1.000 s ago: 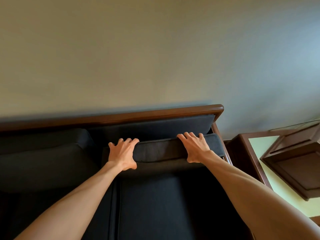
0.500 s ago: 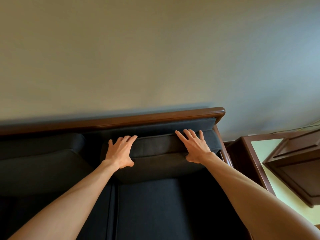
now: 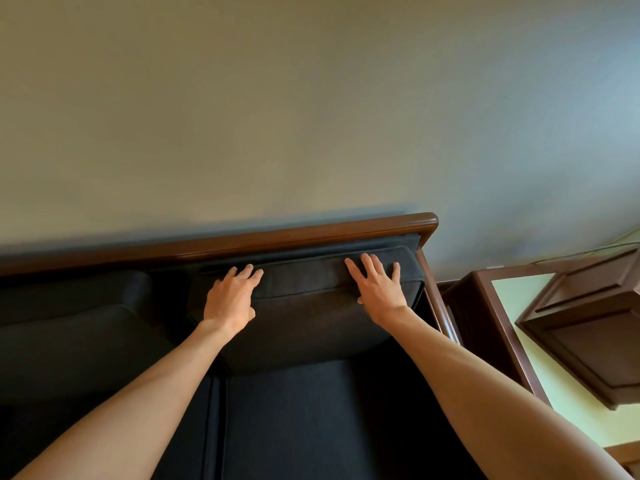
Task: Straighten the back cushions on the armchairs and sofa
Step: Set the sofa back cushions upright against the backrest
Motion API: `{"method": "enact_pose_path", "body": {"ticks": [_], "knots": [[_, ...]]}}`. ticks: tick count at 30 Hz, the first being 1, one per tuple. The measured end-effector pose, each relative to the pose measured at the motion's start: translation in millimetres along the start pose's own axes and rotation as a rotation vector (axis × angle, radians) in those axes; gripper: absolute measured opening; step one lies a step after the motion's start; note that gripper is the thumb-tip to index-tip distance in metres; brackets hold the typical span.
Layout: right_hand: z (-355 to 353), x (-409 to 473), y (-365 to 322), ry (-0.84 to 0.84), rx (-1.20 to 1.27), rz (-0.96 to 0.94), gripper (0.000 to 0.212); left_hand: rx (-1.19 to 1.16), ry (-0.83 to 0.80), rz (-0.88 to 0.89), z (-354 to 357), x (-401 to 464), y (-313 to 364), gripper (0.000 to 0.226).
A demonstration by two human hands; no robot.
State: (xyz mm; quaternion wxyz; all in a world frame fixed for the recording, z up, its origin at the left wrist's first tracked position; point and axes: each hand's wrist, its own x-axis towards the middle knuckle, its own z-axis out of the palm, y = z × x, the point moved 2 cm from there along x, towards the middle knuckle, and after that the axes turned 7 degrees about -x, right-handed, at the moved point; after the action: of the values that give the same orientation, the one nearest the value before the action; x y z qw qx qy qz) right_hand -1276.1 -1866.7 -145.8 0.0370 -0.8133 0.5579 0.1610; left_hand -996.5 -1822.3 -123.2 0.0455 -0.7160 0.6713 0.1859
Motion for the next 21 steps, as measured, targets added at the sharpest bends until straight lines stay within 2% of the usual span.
{"method": "enact_pose_path", "body": {"ticks": [7,11,14,18,21], "knots": [[-14.3,-9.1,-6.2,-0.127,0.02,-0.009,0.101,-0.046,-0.049,0.005,16.6,-19.0,-1.4,0.092],[-30.0,-26.1,-5.0,-0.175,0.068,-0.034,0.099,-0.087,-0.082,0.001,7.0,-37.4,8.1,0.091],[-48.3,-51.9,-4.0,-0.12,0.153,-0.016,0.086,-0.125,-0.063,0.013,-16.3,-56.0,26.6,0.085],[-91.5,-102.6,2.6,-0.059,0.25,0.048,0.049,-0.182,-0.024,0.073,-65.5,-84.0,70.7,0.066],[-132.4,-158.4,11.6,0.041,0.333,0.106,0.046,-0.231,0.045,0.192,-111.3,-116.5,119.6,0.043]]}}
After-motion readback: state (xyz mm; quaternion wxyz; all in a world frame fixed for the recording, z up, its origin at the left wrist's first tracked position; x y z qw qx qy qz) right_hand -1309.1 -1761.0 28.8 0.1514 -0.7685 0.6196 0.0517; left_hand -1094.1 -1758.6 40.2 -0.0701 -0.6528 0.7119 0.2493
